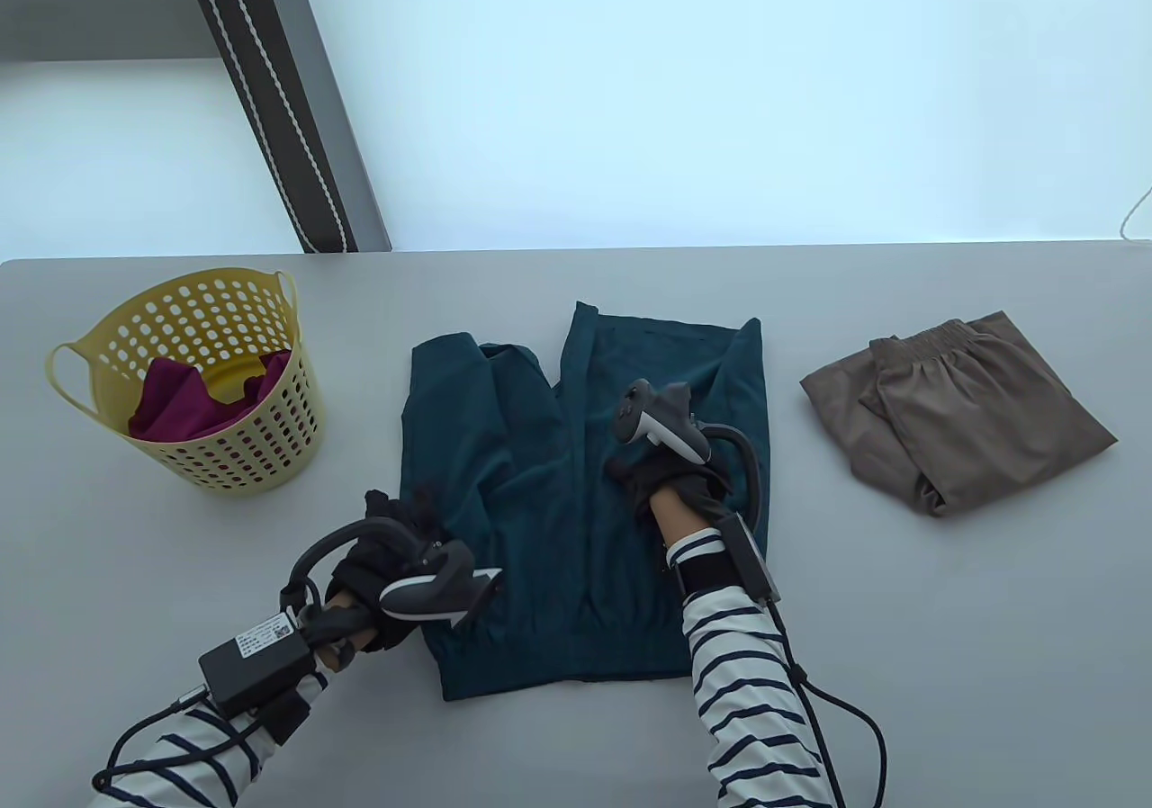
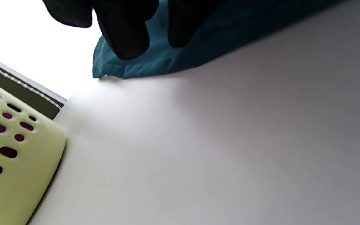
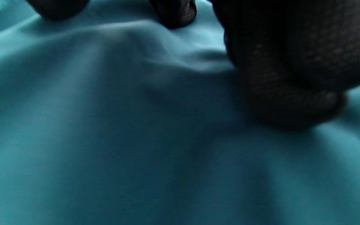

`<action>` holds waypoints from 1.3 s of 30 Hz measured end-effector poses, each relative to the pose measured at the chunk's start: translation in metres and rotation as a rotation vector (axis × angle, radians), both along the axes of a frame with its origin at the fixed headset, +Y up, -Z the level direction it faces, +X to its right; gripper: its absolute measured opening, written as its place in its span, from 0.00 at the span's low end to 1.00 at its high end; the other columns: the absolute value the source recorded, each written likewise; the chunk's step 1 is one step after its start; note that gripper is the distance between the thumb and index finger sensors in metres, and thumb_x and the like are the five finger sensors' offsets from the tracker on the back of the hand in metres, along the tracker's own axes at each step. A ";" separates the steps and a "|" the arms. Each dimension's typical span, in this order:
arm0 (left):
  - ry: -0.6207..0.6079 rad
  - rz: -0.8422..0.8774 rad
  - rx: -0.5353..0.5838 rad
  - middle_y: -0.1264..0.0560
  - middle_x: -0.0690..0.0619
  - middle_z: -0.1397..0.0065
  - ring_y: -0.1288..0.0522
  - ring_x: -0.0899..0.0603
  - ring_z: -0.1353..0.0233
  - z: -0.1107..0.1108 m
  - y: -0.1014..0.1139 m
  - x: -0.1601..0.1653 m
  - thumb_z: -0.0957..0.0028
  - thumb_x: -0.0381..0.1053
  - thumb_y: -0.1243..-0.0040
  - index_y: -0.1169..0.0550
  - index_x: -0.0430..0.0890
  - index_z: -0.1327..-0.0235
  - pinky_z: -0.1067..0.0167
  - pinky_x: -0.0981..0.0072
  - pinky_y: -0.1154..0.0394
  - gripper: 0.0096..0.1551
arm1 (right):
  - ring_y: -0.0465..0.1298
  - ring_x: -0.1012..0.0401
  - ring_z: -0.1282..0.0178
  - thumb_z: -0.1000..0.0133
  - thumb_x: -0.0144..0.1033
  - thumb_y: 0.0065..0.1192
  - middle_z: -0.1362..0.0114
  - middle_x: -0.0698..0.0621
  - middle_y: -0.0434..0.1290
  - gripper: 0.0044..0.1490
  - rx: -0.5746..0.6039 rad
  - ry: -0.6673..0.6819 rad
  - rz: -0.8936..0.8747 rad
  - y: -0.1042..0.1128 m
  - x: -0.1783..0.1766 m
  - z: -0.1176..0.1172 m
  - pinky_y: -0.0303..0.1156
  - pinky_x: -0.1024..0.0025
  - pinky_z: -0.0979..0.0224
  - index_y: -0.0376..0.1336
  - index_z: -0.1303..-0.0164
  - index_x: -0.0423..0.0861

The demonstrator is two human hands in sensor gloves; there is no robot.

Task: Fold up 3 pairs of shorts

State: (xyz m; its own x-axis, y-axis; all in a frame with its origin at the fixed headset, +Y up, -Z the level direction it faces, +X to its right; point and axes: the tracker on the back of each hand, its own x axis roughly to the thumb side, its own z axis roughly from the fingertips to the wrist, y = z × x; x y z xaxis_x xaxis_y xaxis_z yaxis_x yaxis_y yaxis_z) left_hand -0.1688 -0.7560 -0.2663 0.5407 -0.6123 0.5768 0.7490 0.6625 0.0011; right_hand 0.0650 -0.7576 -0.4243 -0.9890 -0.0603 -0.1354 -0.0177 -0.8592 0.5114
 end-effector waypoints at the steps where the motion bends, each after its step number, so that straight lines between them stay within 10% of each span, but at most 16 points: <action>1: -0.038 0.008 -0.017 0.43 0.31 0.15 0.26 0.33 0.26 0.012 0.003 0.003 0.56 0.66 0.80 0.29 0.40 0.27 0.29 0.31 0.34 0.54 | 0.79 0.31 0.52 0.49 0.67 0.37 0.39 0.14 0.62 0.54 -0.004 -0.006 -0.002 -0.001 -0.001 -0.001 0.73 0.42 0.50 0.44 0.21 0.41; 5: -0.156 0.076 -0.091 0.41 0.33 0.15 0.25 0.34 0.26 0.050 0.013 0.012 0.56 0.67 0.79 0.29 0.48 0.29 0.28 0.32 0.34 0.49 | 0.52 0.17 0.33 0.48 0.65 0.38 0.26 0.17 0.39 0.52 -0.041 0.011 -0.068 -0.011 0.000 0.000 0.51 0.27 0.34 0.35 0.21 0.47; 11: -0.287 0.165 -0.318 0.46 0.34 0.14 0.29 0.33 0.23 0.079 0.018 0.018 0.58 0.68 0.77 0.37 0.58 0.27 0.27 0.31 0.37 0.43 | 0.26 0.28 0.29 0.48 0.61 0.38 0.25 0.34 0.20 0.46 -0.058 0.051 -0.267 -0.027 0.012 0.003 0.30 0.33 0.31 0.28 0.26 0.60; 13: -0.276 0.232 -0.229 0.50 0.32 0.14 0.31 0.33 0.22 0.075 0.029 0.015 0.58 0.68 0.77 0.39 0.59 0.26 0.26 0.31 0.38 0.43 | 0.23 0.31 0.29 0.49 0.62 0.35 0.28 0.36 0.16 0.50 -0.043 0.081 -0.298 -0.024 0.017 0.006 0.27 0.35 0.32 0.21 0.28 0.59; 19: -0.158 0.144 0.251 0.54 0.25 0.15 0.31 0.30 0.23 0.029 0.048 0.000 0.55 0.68 0.77 0.71 0.30 0.26 0.28 0.29 0.38 0.58 | 0.33 0.27 0.28 0.47 0.63 0.33 0.27 0.28 0.21 0.56 0.202 0.131 -0.347 0.024 0.036 0.023 0.39 0.34 0.31 0.16 0.29 0.46; 22: -0.090 0.015 0.199 0.51 0.29 0.14 0.30 0.31 0.23 0.002 0.032 -0.005 0.54 0.65 0.78 0.68 0.31 0.26 0.28 0.29 0.37 0.55 | 0.71 0.30 0.37 0.45 0.60 0.39 0.29 0.19 0.54 0.53 0.249 0.142 -0.189 0.046 0.043 0.034 0.70 0.44 0.41 0.33 0.22 0.37; 25: -0.003 -0.034 0.015 0.50 0.38 0.13 0.30 0.32 0.22 -0.019 0.010 -0.011 0.51 0.62 0.77 0.53 0.45 0.20 0.27 0.30 0.38 0.44 | 0.85 0.40 0.55 0.44 0.58 0.42 0.43 0.21 0.73 0.51 0.098 0.181 -0.037 0.039 0.042 0.043 0.80 0.53 0.57 0.46 0.23 0.32; 29: 0.026 -0.051 -0.057 0.45 0.47 0.14 0.29 0.36 0.22 -0.025 -0.003 -0.020 0.49 0.61 0.74 0.50 0.46 0.22 0.26 0.33 0.38 0.41 | 0.80 0.33 0.56 0.44 0.60 0.41 0.44 0.14 0.66 0.52 -0.162 0.230 0.065 0.002 0.038 0.046 0.79 0.51 0.57 0.44 0.24 0.32; 34: -0.017 0.004 -0.136 0.40 0.51 0.16 0.27 0.41 0.24 -0.014 0.008 -0.029 0.51 0.66 0.69 0.46 0.53 0.24 0.25 0.35 0.37 0.40 | 0.69 0.18 0.50 0.46 0.62 0.39 0.35 0.09 0.50 0.53 -0.132 0.160 0.095 -0.010 0.029 0.028 0.72 0.36 0.49 0.32 0.24 0.40; 39: -0.060 0.099 -0.256 0.39 0.53 0.17 0.27 0.44 0.25 0.008 0.014 -0.042 0.56 0.71 0.66 0.43 0.60 0.27 0.25 0.35 0.37 0.40 | 0.38 0.15 0.38 0.48 0.61 0.33 0.29 0.19 0.27 0.49 -0.118 0.119 -0.038 -0.024 0.025 0.015 0.47 0.24 0.38 0.22 0.29 0.52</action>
State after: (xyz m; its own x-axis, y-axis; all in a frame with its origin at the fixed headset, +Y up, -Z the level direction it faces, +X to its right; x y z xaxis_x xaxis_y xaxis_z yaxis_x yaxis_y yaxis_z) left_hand -0.2107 -0.7419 -0.2579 0.5509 -0.3883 0.7387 0.6845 0.7166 -0.1338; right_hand 0.0898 -0.7816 -0.4089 -0.9995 -0.0308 -0.0117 0.0173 -0.7931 0.6088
